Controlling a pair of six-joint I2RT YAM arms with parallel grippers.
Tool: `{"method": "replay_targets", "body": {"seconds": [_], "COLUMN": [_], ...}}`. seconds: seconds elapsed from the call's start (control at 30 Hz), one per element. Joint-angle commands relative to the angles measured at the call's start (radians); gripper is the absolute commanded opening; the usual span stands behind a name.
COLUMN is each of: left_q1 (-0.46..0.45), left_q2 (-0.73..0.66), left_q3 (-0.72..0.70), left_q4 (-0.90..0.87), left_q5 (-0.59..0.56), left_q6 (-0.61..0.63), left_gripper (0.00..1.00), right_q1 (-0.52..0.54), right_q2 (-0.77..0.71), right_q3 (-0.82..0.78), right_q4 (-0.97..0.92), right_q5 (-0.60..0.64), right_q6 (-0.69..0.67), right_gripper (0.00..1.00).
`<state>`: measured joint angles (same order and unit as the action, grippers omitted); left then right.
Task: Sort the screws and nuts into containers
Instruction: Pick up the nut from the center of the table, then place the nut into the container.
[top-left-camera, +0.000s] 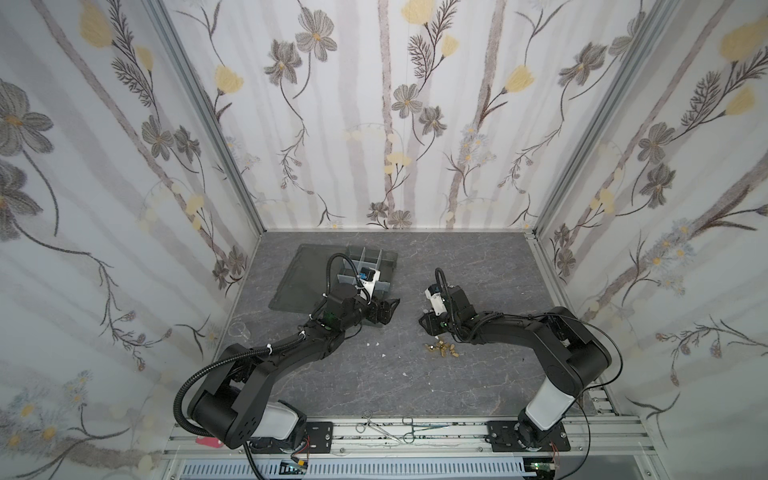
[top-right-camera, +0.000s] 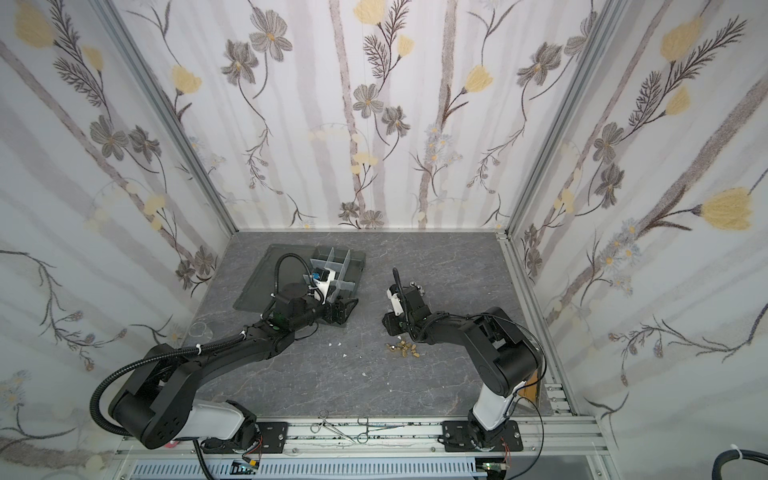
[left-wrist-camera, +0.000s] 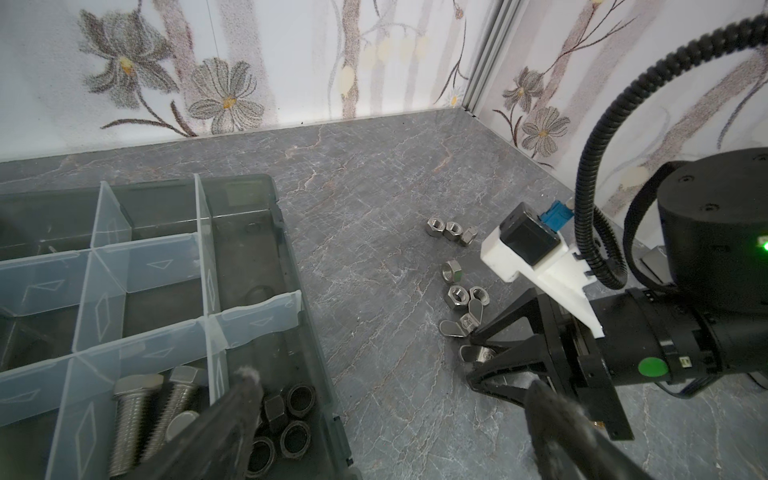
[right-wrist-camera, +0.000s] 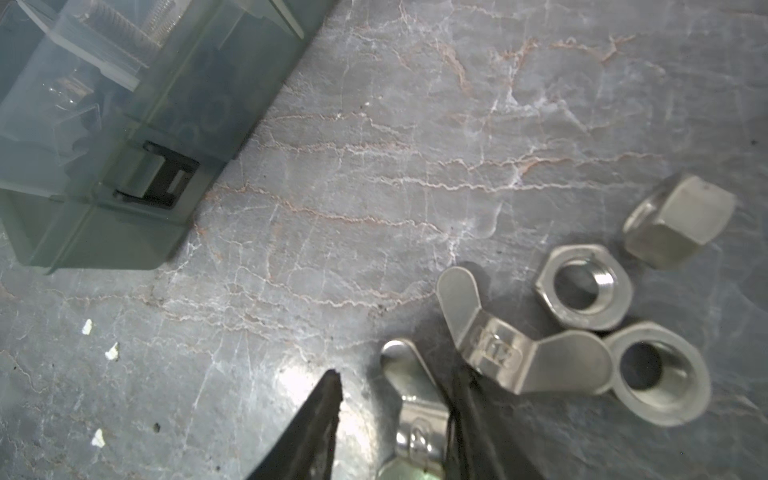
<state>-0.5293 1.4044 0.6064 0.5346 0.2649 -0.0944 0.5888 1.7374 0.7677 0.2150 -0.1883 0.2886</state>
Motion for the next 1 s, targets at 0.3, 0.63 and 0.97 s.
{"method": "replay_targets", "body": {"seconds": [0.3,0.63,0.97], "left_q1": [0.001,0.049,0.335], "left_q2": [-0.013,-0.193,-0.384], "left_q3": [0.007,-0.121,-0.184], "left_q4": [0.014,0.202,-0.089], "left_q5": [-0.039,-0.178,-0.453], "left_q6": [0.017,-0.077,-0.355], "left_gripper": [0.99,1.0,1.0], "right_q1": [0.009,0.011,0.149], "right_q2": [-0.034,-0.051,0.277], "right_q3": [0.0,0.187,0.707], "right_q4": [-0.065,-0.117,-0.16], "right_q5": [0.007,-0.067,-0.268], "right_q6": [-0.003,-0.055,-0.144], "right_gripper": [0.15,0.03,0.04]}}
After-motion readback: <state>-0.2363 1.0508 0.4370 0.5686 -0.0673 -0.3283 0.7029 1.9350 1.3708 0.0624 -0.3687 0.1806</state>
